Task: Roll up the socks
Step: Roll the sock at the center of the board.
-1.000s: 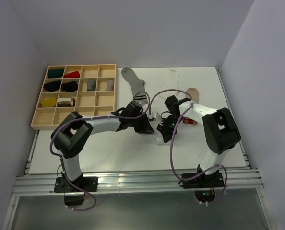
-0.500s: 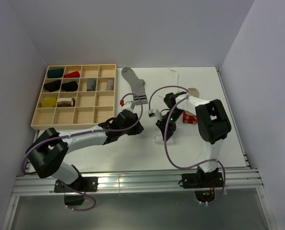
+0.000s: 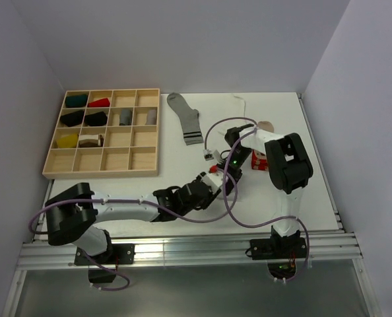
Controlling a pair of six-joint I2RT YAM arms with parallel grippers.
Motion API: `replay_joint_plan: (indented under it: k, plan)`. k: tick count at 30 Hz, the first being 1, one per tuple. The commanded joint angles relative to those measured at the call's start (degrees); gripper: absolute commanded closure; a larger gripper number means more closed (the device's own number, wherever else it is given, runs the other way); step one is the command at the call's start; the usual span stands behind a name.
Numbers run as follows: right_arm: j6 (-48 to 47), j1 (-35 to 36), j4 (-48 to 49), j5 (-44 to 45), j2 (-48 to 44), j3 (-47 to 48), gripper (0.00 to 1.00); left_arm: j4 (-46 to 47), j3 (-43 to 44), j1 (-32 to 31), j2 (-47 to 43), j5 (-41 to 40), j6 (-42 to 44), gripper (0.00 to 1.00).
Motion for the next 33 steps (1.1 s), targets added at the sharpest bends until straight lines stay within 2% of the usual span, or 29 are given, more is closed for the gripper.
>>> replay_joint_plan:
  k: [1,6,14,20,33]
  plan:
    - [-0.1,-0.1,1.9,4.4,2.9,0.3,0.76,5.9,2.7,-2.7,3.9,-1.7,15.6,0.52]
    - [0.5,-0.6,1.2,4.1,3.7,1.4,0.76,14.1,1.7,-7.8,10.6,-4.1,26.0,0.48]
    - [0.5,-0.9,0.6,4.1,4.0,1.6,0.76,26.4,-3.4,-8.5,12.0,0.8,34.7,0.45]
    - [0.4,-1.1,-0.4,3.7,4.5,1.7,0.76,32.4,-4.5,-7.5,15.4,3.0,36.4,0.44]
    - [0.2,-2.5,-1.6,2.9,5.4,2.4,0.76,33.7,-1.9,-4.2,20.7,6.6,37.7,0.44]
